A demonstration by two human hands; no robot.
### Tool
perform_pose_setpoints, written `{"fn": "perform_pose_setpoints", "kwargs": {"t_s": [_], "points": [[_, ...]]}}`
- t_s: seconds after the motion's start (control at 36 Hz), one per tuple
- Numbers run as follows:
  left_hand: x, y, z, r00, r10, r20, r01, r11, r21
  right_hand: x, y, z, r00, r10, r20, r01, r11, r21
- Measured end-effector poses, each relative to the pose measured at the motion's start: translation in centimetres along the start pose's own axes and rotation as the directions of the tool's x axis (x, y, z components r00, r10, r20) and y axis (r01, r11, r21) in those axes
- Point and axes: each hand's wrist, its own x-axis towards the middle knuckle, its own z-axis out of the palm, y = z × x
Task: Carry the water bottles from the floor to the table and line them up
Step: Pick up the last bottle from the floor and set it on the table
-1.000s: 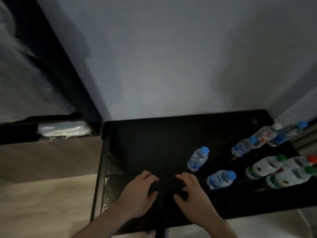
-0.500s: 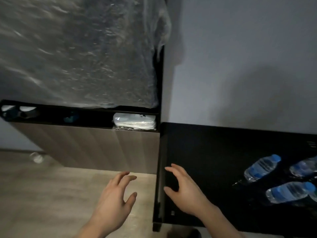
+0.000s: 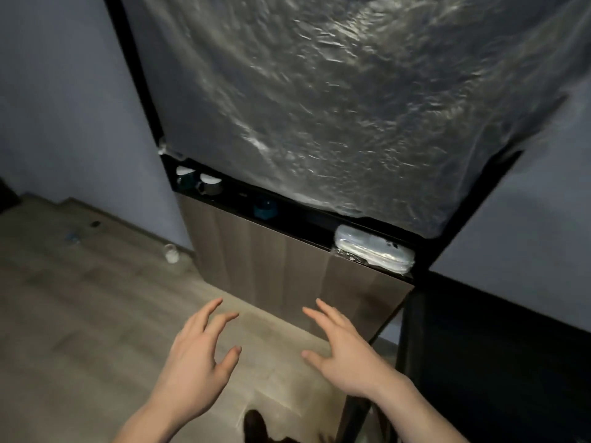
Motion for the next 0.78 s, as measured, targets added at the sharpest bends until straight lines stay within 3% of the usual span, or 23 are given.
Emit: {"fn": "perform_pose_setpoints", "kwargs": {"t_s": [0.25,0.53,0.78], "points": [[3.4,-10.7,-6.1,0.984,-0.151,-0.097,0.154,0.988,0.026,12.5,-8.8,2.6,0.987,-0.123,0.099,0.127,0.991,-0.033],[12.2,-21.4,-14.5,0.958,-0.271,-0.096,0.279,0.956,0.093,27.1,-18.3,6.2,0.960,-0.204,0.191,0.207,0.978,0.004],[15.5,-30.5,-22.3,0.881,-0.445,-0.159,0.455,0.890,0.031,39.2,-30.4,7.6,0.903,-0.331,0.274,0.366,0.927,-0.084]]}}
